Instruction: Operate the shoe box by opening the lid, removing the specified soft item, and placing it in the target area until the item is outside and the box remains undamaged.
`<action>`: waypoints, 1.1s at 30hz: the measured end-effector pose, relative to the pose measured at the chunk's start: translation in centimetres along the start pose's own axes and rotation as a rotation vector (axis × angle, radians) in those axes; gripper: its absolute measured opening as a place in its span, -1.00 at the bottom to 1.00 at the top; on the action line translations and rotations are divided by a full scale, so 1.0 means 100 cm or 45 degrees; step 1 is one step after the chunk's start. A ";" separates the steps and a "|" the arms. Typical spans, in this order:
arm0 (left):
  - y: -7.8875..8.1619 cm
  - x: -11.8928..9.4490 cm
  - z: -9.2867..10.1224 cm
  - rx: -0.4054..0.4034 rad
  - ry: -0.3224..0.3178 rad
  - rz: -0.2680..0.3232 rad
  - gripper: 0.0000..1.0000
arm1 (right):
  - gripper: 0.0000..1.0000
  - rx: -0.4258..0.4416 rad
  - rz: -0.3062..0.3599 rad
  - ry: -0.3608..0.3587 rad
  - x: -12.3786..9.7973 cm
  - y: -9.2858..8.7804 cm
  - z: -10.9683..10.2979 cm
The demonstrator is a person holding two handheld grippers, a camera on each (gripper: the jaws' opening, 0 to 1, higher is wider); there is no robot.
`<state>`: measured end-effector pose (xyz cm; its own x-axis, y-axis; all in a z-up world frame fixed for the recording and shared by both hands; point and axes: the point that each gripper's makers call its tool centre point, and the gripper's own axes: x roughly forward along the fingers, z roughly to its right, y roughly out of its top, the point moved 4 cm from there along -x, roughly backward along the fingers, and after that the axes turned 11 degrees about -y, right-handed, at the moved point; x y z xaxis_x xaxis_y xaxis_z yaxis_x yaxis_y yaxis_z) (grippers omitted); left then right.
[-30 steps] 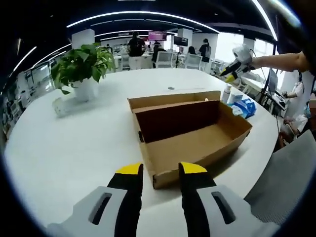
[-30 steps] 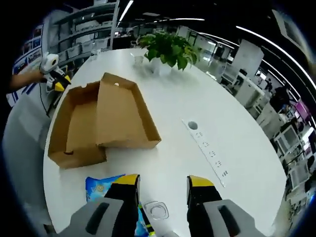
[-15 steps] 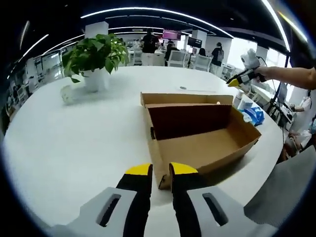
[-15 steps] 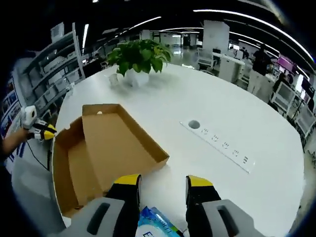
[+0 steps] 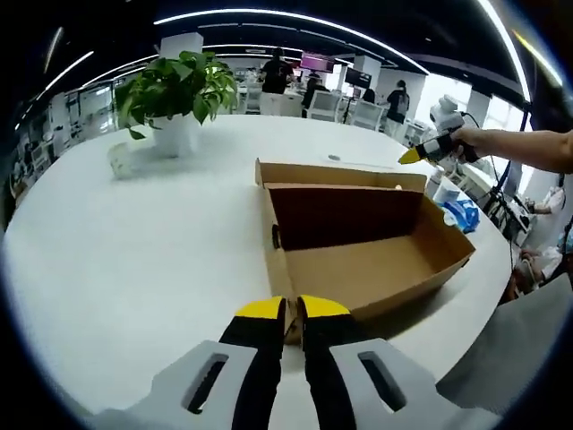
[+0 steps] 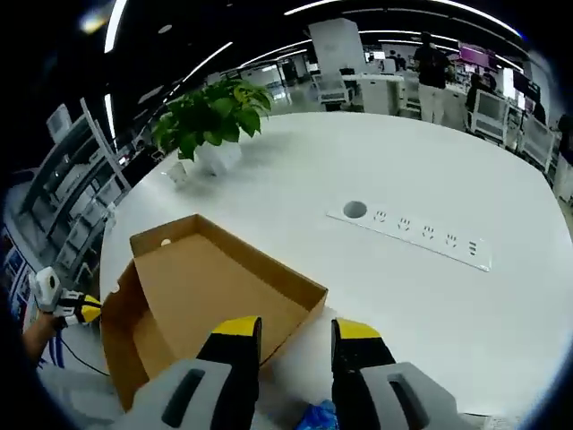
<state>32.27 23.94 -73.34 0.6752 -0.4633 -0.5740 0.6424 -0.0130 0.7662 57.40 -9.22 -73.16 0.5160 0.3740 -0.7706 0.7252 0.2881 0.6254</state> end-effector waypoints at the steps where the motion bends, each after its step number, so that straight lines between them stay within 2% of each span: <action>1: 0.000 0.001 0.000 -0.002 -0.001 0.000 -0.91 | -0.45 0.024 -0.014 -0.012 0.004 -0.002 0.000; 5: -0.002 0.003 -0.001 -0.005 -0.002 -0.007 -0.91 | -0.51 0.111 -0.053 -0.044 0.014 -0.009 -0.001; 10: -0.003 0.003 -0.002 -0.003 -0.006 0.000 -0.91 | -0.62 0.140 -0.113 -0.089 0.023 -0.020 -0.004; 14: -0.004 0.003 -0.002 0.014 -0.007 0.007 -0.91 | -0.71 0.201 -0.120 -0.110 0.025 -0.021 -0.006; 18: -0.004 0.003 -0.004 0.027 -0.009 0.014 -0.92 | -0.93 0.251 -0.130 -0.096 0.026 -0.020 -0.011; 24: -0.005 0.004 -0.006 0.002 -0.011 0.034 -0.92 | -0.98 0.301 -0.127 -0.129 0.024 -0.018 -0.011; 33: -0.006 0.004 -0.005 -0.021 -0.031 0.056 -0.92 | -1.00 0.271 -0.084 -0.142 0.009 -0.014 -0.016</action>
<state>32.29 24.21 -74.18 0.6943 -0.4843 -0.5323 0.6182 0.0227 0.7857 56.15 -7.91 -74.57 0.5029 0.2576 -0.8251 0.8326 0.1120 0.5424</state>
